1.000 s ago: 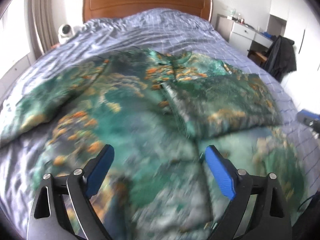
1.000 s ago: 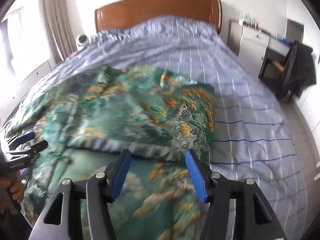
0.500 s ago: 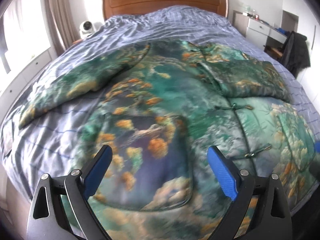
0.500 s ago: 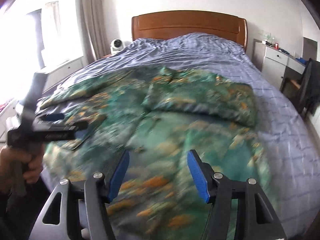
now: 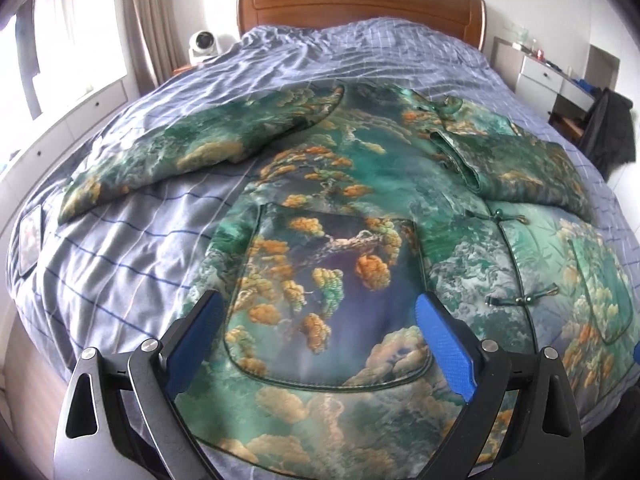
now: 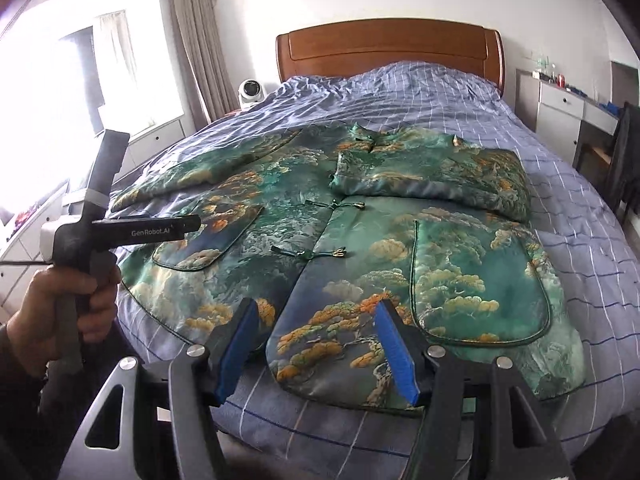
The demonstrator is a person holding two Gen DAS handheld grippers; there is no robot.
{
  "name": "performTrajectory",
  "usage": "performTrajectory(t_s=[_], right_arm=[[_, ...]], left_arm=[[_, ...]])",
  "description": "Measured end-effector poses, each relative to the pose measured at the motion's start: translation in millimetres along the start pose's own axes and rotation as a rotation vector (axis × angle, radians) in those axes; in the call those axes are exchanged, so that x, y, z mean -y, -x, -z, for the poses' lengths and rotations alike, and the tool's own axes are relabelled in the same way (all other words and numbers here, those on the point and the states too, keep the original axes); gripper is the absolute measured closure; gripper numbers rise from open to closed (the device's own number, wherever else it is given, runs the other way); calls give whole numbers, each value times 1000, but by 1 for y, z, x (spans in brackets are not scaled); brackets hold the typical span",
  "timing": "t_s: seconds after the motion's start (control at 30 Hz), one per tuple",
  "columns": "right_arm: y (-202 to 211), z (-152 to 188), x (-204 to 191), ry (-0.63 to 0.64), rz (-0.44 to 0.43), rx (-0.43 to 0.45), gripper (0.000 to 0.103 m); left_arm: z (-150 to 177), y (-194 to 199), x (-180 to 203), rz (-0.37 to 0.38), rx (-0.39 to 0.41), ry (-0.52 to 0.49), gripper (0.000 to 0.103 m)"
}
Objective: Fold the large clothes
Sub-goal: 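Open both tools and lift them off the jacket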
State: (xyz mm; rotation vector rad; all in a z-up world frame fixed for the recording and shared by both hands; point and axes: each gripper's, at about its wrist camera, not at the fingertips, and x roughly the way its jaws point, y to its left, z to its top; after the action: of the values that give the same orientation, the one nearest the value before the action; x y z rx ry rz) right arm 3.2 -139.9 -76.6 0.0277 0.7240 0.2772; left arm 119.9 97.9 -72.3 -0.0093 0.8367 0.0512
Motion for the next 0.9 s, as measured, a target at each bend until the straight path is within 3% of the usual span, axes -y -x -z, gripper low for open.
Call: performTrajectory(t_s=[0.17, 0.37, 0.53, 0.63, 0.77, 0.9], right_arm=[[3, 2, -7, 30, -2, 5, 41], [8, 1, -5, 27, 8, 17, 41], [6, 1, -5, 30, 16, 3, 41], [5, 0, -7, 35, 17, 2, 41], [3, 1, -8, 41, 17, -4, 41], [-3, 4, -6, 32, 21, -29, 41]], left_arm=[[-7, -6, -20, -21, -5, 29, 5], [-26, -25, -73, -51, -8, 91, 5], [-51, -51, -138, -21, -20, 253, 5], [-58, -75, -161, -25, -65, 289, 5], [-69, -91, -181, -72, -68, 309, 5], [-81, -96, -206, 1, -36, 426, 5]])
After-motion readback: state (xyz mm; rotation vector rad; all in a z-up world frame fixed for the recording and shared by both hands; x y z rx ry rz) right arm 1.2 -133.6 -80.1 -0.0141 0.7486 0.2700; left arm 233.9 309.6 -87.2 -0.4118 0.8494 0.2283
